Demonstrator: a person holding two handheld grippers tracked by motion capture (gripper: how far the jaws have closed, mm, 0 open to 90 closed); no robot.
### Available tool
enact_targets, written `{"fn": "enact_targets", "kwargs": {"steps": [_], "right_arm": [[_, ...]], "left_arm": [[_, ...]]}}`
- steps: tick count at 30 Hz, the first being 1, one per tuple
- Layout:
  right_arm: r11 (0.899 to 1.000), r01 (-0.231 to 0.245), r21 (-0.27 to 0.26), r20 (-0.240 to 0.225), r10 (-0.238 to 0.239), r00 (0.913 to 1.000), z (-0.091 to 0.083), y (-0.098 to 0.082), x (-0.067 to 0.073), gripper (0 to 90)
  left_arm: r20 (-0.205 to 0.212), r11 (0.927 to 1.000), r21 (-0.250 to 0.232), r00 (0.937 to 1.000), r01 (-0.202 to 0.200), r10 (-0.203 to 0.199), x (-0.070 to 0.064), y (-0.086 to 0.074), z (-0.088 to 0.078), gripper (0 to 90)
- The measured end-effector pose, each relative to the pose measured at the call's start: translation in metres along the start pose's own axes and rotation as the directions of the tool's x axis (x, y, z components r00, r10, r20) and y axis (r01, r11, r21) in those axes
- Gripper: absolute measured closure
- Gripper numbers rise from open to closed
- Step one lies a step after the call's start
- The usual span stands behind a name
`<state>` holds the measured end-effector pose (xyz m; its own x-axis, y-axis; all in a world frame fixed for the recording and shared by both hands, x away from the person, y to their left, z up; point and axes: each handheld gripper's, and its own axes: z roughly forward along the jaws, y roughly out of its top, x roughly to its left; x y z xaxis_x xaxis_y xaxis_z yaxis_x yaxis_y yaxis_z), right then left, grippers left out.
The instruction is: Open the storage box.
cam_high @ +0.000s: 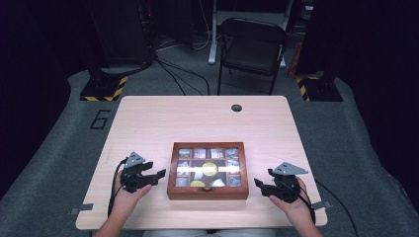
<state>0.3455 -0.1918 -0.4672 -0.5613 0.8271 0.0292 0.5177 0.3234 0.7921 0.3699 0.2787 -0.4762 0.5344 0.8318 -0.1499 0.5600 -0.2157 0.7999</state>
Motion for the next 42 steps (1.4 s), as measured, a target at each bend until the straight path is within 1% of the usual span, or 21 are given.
{"fn": "enact_targets", "kwargs": {"steps": [2, 4, 7, 9, 10, 11, 12, 15, 16, 21, 22, 26, 27, 28, 29, 30, 31, 33, 37, 41, 42], "right_arm": [[1.0, 0.004, 0.002, -0.004, -0.004, 1.0, -0.001, -0.001, 0.003, 33.1], [1.0, 0.008, 0.003, -0.009, -0.008, 0.9999, -0.001, -0.001, 0.004, 33.1], [1.0, 0.025, 0.006, -0.016, -0.024, 0.9996, -0.002, -0.001, 0.007, 33.3], [1.0, 0.02, 0.001, -0.019, -0.019, 0.9996, -0.002, -0.001, 0.008, 33.4], [1.0, 0.01, -0.008, -0.022, -0.01, 0.9997, -0.003, 0.0, 0.009, 33.6], [1.0, 0.01, -0.008, -0.022, -0.01, 0.9997, -0.003, 0.0, 0.009, 33.6], [1.0, 0.011, -0.014, -0.028, -0.012, 0.9995, -0.004, 0.0, 0.011, 33.6], [1.0, 0.015, -0.016, -0.033, -0.015, 0.9993, -0.005, 0.0, 0.014, 33.8], [1.0, 0.019, -0.022, -0.04, -0.02, 0.999, -0.006, 0.0, 0.015, 33.8], [0.999, 0.028, -0.019, -0.056, -0.029, 0.998, -0.008, -0.002, 0.021, 34.0], [0.999, 0.039, -0.019, -0.057, -0.04, 0.9975, -0.008, -0.002, 0.023, 34.2], [0.999, 0.039, -0.014, -0.068, -0.04, 0.9969, -0.007, -0.002, 0.026, 34.7], [0.999, 0.045, -0.012, -0.073, -0.046, 0.9963, -0.007, -0.002, 0.026, 35.0], [0.999, 0.038, -0.01, -0.091, -0.039, 0.9951, -0.005, -0.003, 0.029, 35.6], [0.999, 0.038, -0.01, -0.091, -0.039, 0.9951, -0.005, -0.003, 0.029, 35.6], [0.999, 0.041, -0.005, -0.109, -0.042, 0.9931, -0.004, -0.003, 0.03, 35.9], [0.999, 0.041, -0.005, -0.109, -0.042, 0.9931, -0.004, -0.003, 0.03, 35.9], [0.998, 0.062, -0.005, -0.126, -0.062, 0.9901, -0.003, -0.003, 0.033, 36.2], [0.998, 0.065, -0.004, -0.134, -0.065, 0.9889, -0.002, -0.003, 0.035, 37.2], [0.997, 0.076, 0.017, -0.155, -0.072, 0.9853, 0.0, -0.004, 0.038, 39.8], [0.995, 0.096, 0.028, -0.161, -0.09, 0.9828, 0.002, -0.005, 0.039, 40.8]], "left_arm": [[0.013, 1.0, -0.005, 0.9999, 0.003, -0.003, -0.003, -0.001, -0.002, 33.7], [0.015, 1.0, -0.006, 0.9999, 0.007, -0.007, -0.004, -0.002, -0.003, 33.7], [0.028, 1.0, -0.003, 0.9996, 0.0, 0.0, -0.008, -0.003, -0.005, 33.7], [0.031, 1.0, -0.001, 0.9995, -0.007, 0.007, -0.01, -0.004, -0.005, 33.7], [0.035, 1.0, 0.0, 0.9994, -0.009, 0.009, -0.013, -0.005, -0.006, 33.7], [0.035, 1.0, 0.0, 0.9994, -0.009, 0.009, -0.013, -0.005, -0.006, 33.7], [0.039, 0.9998, 0.0, 0.999, -0.019, 0.019, -0.016, -0.006, -0.008, 33.7], [0.045, 0.9997, -0.005, 0.9987, -0.022, 0.022, -0.019, -0.007, -0.009, 33.7], [0.042, 0.9997, -0.014, 0.9989, -0.023, 0.023, -0.02, -0.007, -0.009, 33.7], [0.048, 0.9994, -0.008, 0.9983, -0.034, 0.034, -0.024, -0.008, -0.013, 33.7], [0.051, 0.9994, -0.014, 0.9982, -0.033, 0.033, -0.025, -0.009, -0.014, 33.7], [0.05, 0.9992, -0.022, 0.9981, -0.035, 0.036, -0.027, -0.009, -0.016, 33.9], [0.057, 0.999, -0.015, 0.9974, -0.043, 0.044, -0.028, -0.01, -0.017, 33.9], [0.061, 0.9989, -0.017, 0.9972, -0.043, 0.044, -0.03, -0.01, -0.018, 34.0], [0.061, 0.9989, -0.017, 0.9972, -0.043, 0.044, -0.03, -0.01, -0.018, 34.0], [0.065, 0.9988, -0.018, 0.9967, -0.046, 0.048, -0.032, -0.01, -0.018, 34.1], [0.065, 0.9988, -0.018, 0.9967, -0.046, 0.048, -0.032, -0.01, -0.018, 34.1], [0.066, 0.9987, -0.02, 0.9966, -0.047, 0.048, -0.034, -0.011, -0.019, 34.1], [0.069, 0.998, -0.02, 0.9958, -0.06, 0.061, -0.034, -0.01, -0.018, 34.1], [0.064, 0.9978, -0.02, 0.9958, -0.064, 0.065, -0.035, -0.01, -0.017, 34.1], [0.063, 0.9977, -0.021, 0.9959, -0.064, 0.065, -0.035, -0.01, -0.017, 34.1]]}}
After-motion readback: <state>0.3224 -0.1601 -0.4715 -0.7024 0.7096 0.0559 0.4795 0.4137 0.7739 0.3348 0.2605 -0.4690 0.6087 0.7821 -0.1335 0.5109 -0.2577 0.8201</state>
